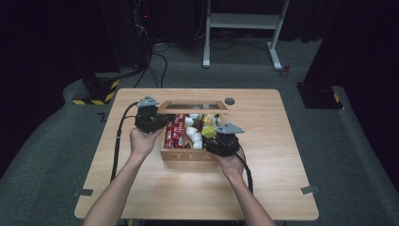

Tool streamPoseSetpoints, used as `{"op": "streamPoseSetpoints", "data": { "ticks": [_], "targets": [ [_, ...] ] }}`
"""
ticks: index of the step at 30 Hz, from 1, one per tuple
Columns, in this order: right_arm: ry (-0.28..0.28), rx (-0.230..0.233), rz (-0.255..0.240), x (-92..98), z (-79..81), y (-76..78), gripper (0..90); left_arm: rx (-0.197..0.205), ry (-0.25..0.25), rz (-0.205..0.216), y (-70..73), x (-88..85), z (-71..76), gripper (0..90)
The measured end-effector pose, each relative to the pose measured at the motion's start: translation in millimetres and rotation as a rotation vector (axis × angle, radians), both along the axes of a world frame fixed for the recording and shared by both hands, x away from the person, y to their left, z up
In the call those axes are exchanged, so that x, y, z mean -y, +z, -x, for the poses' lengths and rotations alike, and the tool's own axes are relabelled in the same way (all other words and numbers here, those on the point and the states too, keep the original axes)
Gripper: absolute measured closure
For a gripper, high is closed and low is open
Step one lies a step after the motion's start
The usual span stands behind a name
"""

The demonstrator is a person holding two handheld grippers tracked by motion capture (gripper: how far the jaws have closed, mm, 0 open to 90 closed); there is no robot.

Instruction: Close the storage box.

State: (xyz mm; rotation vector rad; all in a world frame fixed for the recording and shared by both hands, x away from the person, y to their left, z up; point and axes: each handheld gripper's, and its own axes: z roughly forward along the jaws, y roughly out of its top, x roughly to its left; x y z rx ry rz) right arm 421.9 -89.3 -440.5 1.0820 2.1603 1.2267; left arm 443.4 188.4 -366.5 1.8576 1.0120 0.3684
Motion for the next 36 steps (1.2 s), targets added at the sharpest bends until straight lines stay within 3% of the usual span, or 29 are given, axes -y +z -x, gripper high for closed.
{"op": "streamPoseSetpoints", "data": {
  "ticks": [15, 36],
  "targets": [
    [-0.02, 0.009, -0.022, 23.4, 4.5, 3.9, 40.8, -0.001, -0.002, -0.004, 0.3, 0.3, -0.2, 90.0],
    [-0.1, 0.044, -0.044, 67.1, 14.1, 10.3, 40.9, -0.004, -0.014, -0.012, -0.5, 2.0, 0.9, 90.0]
  ]
}}
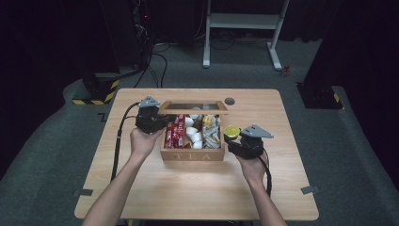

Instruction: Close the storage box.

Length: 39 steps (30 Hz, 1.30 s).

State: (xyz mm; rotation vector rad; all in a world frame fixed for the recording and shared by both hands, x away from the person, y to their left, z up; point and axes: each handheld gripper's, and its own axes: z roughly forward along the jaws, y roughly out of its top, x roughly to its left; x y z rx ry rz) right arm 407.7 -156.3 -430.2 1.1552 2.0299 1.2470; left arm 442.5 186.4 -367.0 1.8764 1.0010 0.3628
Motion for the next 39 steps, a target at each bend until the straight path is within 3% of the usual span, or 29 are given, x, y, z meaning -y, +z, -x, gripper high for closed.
{"op": "streamPoseSetpoints", "data": {
  "ticks": [19, 27, 39],
  "targets": [
    [-0.092, -0.023, -0.008, 42.8, 8.0, -18.8, 40.8, 0.006, -0.006, 0.004, 0.0, -0.5, 3.0, 90.0],
    [-0.157, -0.055, -0.006, 66.5, 10.2, -34.2, 40.8, 0.005, -0.008, 0.01, -2.2, -0.5, 4.4, 90.0],
    [-0.19, -0.125, 0.016, 74.4, 4.4, -61.3, 40.8, 0.005, -0.005, 0.015, -2.5, -1.2, 4.5, 90.0]
  ]
}}
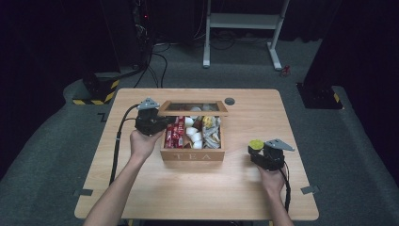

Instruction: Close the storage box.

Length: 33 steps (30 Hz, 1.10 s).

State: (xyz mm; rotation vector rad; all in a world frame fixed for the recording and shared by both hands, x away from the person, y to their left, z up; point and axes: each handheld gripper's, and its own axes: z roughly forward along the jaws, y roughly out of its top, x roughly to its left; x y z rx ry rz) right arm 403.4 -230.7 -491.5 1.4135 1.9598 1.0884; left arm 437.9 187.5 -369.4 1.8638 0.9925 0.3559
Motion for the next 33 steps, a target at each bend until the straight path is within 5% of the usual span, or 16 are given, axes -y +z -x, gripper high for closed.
{"op": "streamPoseSetpoints", "data": {
  "ticks": [25, 33],
  "targets": [
    [0.036, -0.062, 0.044, -9.3, -8.9, -20.5, 38.9, -0.006, -0.001, 0.001, 0.3, 2.4, -0.5, 90.0],
    [0.043, -0.074, 0.025, -6.8, -8.2, -21.2, 33.6, 0.0, 0.003, 0.003, 0.5, 5.3, -0.8, 90.0]
  ]
}}
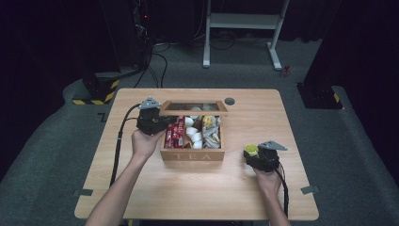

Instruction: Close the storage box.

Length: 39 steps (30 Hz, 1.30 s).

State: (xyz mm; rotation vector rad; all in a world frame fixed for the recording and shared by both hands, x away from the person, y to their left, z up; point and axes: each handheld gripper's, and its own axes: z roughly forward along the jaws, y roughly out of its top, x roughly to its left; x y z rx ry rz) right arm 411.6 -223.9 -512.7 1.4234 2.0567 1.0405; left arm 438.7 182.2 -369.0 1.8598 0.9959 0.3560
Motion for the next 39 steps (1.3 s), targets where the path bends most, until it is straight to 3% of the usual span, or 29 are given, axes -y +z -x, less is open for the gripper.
{"op": "streamPoseSetpoints", "data": {
  "ticks": [18, 39],
  "targets": [
    [0.012, 0.052, -0.03, 7.3, 11.3, 11.5, 27.0, 0.005, 0.0, -0.026, -1.2, 2.3, 2.6, 90.0],
    [-0.031, 0.097, -0.083, 35.2, 26.8, 21.9, 30.8, -0.002, -0.009, -0.022, -5.0, 1.0, 5.3, 90.0]
  ]
}}
